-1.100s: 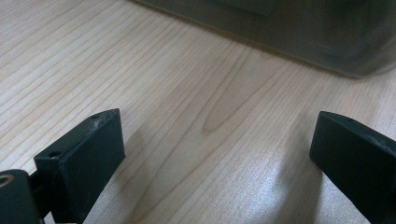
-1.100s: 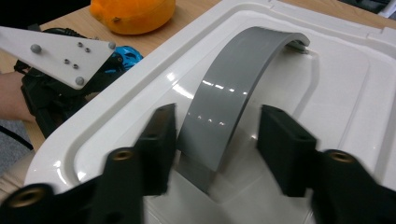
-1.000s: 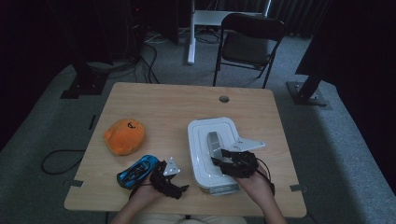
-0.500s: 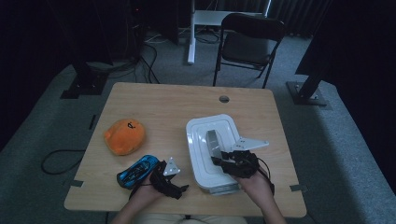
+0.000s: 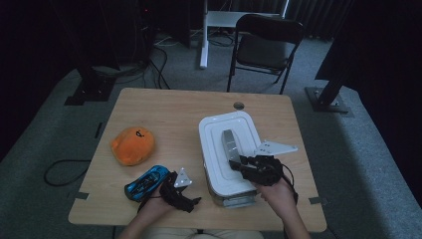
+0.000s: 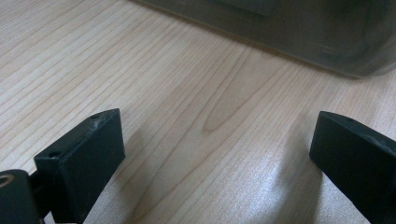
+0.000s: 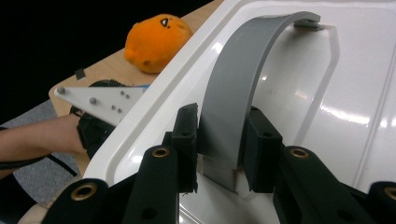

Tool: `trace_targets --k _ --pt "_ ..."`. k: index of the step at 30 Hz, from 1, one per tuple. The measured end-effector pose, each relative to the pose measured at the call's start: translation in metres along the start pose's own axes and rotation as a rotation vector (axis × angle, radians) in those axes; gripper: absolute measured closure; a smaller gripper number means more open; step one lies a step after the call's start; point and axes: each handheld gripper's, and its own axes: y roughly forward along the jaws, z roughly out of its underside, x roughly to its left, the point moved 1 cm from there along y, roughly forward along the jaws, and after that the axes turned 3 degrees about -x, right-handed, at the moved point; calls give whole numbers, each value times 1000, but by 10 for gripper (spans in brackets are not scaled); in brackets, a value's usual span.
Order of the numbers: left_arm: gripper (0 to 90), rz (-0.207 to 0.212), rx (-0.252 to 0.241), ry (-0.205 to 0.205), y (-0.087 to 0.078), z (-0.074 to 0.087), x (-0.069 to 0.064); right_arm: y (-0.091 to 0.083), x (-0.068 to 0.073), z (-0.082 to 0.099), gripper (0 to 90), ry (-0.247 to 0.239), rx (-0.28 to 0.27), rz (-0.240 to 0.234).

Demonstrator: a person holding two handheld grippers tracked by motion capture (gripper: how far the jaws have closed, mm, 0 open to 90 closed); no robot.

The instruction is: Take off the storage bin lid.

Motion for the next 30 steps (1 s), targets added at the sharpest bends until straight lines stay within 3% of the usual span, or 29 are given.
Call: trace_targets --k 14,30 --pt "37 -1 -1 0 0 0 0 -18 -25 -15 694 7 -52 69" --pt "37 0 0 1 0 0 0 -53 -69 -24 697 30 -109 226"
